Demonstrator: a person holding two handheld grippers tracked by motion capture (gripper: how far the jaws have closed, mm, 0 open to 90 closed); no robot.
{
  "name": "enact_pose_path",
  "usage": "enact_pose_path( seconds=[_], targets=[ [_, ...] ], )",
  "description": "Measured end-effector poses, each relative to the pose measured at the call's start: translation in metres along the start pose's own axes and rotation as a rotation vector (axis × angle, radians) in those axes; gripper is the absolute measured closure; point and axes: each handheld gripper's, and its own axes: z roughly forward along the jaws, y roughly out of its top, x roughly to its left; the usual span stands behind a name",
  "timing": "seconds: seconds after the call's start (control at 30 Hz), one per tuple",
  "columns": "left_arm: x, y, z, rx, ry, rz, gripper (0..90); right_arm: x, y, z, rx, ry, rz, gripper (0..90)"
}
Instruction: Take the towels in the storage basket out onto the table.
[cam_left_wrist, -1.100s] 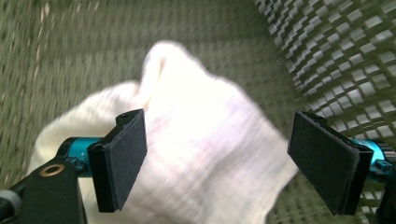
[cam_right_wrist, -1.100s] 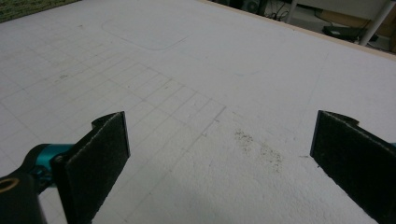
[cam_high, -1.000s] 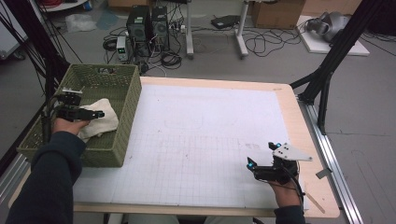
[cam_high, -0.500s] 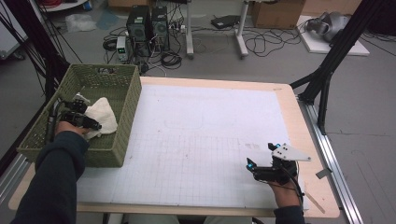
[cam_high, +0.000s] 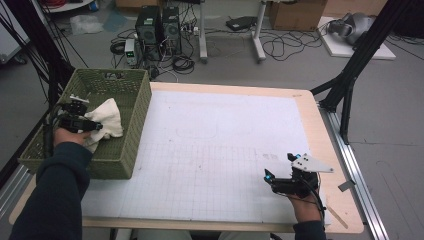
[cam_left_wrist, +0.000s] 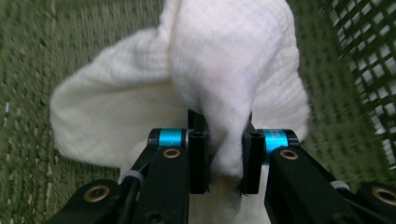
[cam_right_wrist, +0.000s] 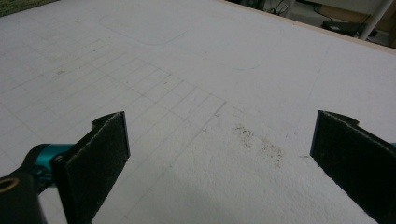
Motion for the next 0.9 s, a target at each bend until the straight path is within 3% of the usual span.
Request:
enact_pose_path(
  seconds=[0.2,0.23,0.4,0.67,0.77,0.9],
  targets=[
    [0.001,0.001,-0.027,-0.165,-0.061,-0.031,78.5,0.002,0.001,0.002,-0.002,0.005,0.000,3.8],
    [0.002,0.001,-0.036,-0.220,-0.086,-0.047,78.6,0.002,0.002,0.002,-0.003,0.003,-0.004,3.8],
    [0.002,0.000,-0.050,-0.284,-0.118,-0.047,78.7,0.004,0.003,0.003,-0.002,0.008,-0.002,3.8],
    [-0.005,0.004,-0.077,-0.406,-0.149,0.005,79.3,0.004,0.004,0.003,-0.005,0.007,-0.007,3.8],
    [-0.010,0.005,-0.091,-0.465,-0.186,0.026,79.3,0.004,0.004,0.003,-0.004,0.007,-0.005,3.8],
    [-0.015,0.006,-0.101,-0.502,-0.204,0.048,79.3,0.005,0.004,0.004,-0.005,0.008,-0.010,3.8]
  ],
)
